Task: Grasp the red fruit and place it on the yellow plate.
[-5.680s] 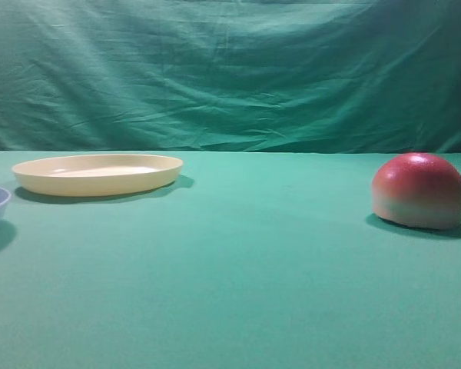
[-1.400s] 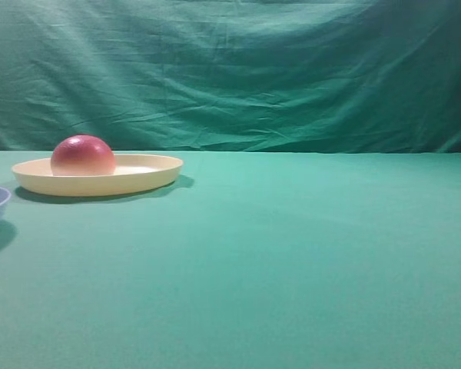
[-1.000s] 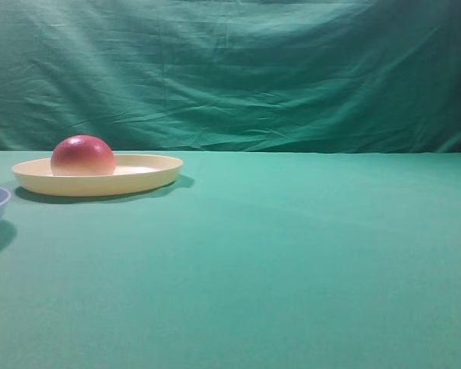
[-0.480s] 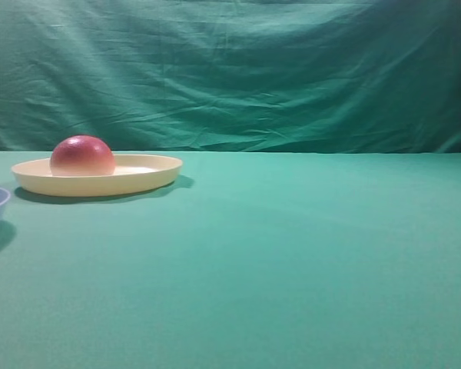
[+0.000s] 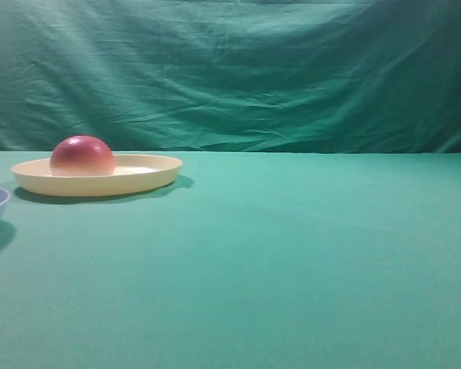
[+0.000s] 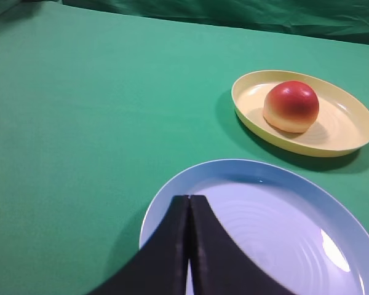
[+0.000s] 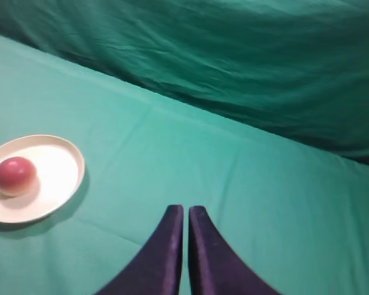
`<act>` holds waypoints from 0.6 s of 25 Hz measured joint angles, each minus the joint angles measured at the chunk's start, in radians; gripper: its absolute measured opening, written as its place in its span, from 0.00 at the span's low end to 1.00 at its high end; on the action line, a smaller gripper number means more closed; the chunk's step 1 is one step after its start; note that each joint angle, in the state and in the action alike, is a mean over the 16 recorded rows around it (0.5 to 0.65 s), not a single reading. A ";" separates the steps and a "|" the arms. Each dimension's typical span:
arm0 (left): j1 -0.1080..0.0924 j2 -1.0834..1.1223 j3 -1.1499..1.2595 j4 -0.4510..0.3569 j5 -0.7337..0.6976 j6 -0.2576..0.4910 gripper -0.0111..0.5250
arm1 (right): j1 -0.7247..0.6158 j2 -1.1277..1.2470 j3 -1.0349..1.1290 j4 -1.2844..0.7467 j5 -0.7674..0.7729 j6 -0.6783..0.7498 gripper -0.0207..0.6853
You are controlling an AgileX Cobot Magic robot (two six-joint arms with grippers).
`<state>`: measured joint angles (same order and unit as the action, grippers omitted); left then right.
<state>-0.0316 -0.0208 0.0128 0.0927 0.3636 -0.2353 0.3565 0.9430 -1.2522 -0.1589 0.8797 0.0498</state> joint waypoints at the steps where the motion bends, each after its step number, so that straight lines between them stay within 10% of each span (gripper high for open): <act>1: 0.000 0.000 0.000 0.000 0.000 0.000 0.02 | -0.025 -0.039 0.034 -0.003 -0.004 0.009 0.03; 15: 0.000 0.000 0.000 0.000 0.000 0.000 0.02 | -0.241 -0.593 0.536 -0.036 -0.169 0.039 0.03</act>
<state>-0.0316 -0.0208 0.0128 0.0927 0.3636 -0.2353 0.1151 0.3504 -0.7166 -0.1948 0.7103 0.0887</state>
